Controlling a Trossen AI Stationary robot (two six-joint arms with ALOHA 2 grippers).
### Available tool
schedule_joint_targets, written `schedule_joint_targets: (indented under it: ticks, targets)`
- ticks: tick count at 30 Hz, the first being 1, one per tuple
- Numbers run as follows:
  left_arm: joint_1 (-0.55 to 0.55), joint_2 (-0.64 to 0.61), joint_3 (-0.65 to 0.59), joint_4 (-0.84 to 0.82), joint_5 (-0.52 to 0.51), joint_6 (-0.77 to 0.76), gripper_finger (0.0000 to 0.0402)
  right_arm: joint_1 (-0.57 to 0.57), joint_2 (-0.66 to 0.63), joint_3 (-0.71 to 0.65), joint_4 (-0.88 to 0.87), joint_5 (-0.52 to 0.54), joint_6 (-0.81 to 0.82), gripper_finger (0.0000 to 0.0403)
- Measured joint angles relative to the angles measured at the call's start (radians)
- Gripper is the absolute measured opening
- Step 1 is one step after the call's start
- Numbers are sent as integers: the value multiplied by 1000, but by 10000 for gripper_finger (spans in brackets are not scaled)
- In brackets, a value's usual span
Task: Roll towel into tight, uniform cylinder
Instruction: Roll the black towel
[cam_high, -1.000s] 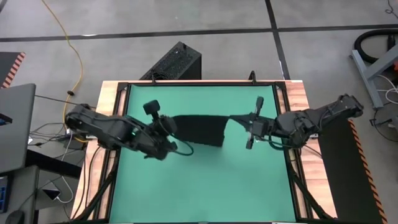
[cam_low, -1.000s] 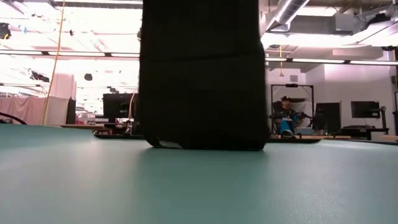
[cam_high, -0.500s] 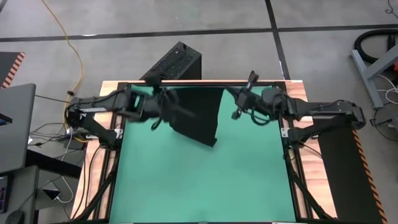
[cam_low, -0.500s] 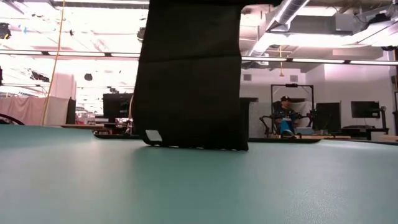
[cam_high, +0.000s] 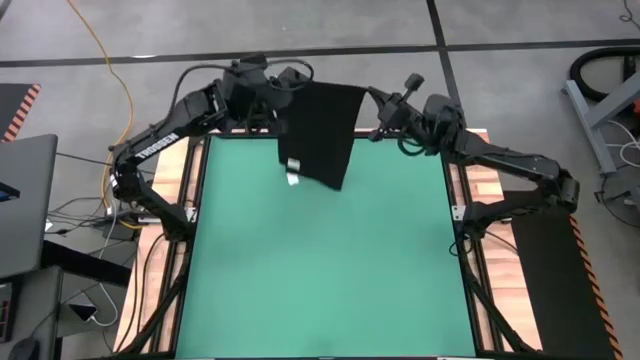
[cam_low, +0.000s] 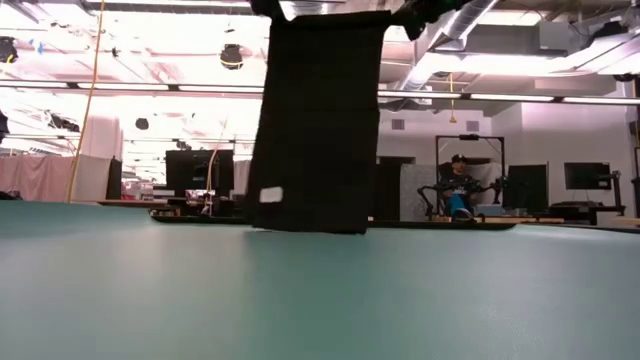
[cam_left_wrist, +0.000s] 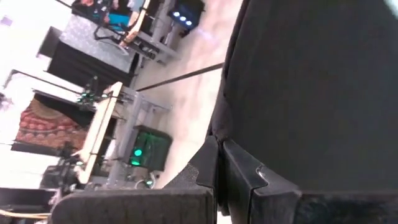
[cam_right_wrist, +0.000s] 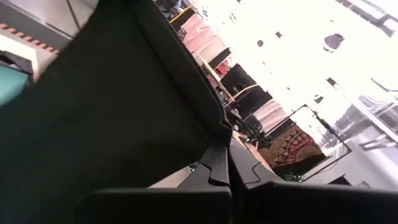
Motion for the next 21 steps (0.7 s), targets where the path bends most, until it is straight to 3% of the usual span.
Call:
schedule_joint_targets:
  ticks: [4,11,15,21]
  targets:
    - [-1,-1,0,-12,40,-23,0,27,-8,28,-56,4,2,0]
    - [-136,-2,0,-166,4,-144,0,162,-45,33,-156,111,26,0]
    - [-255,-3,0,-251,-47,-274,0,295,-59,33,-195,204,50,0]
    - [-487,-11,0,-385,-64,-499,0,564,-64,33,-201,431,32,0]
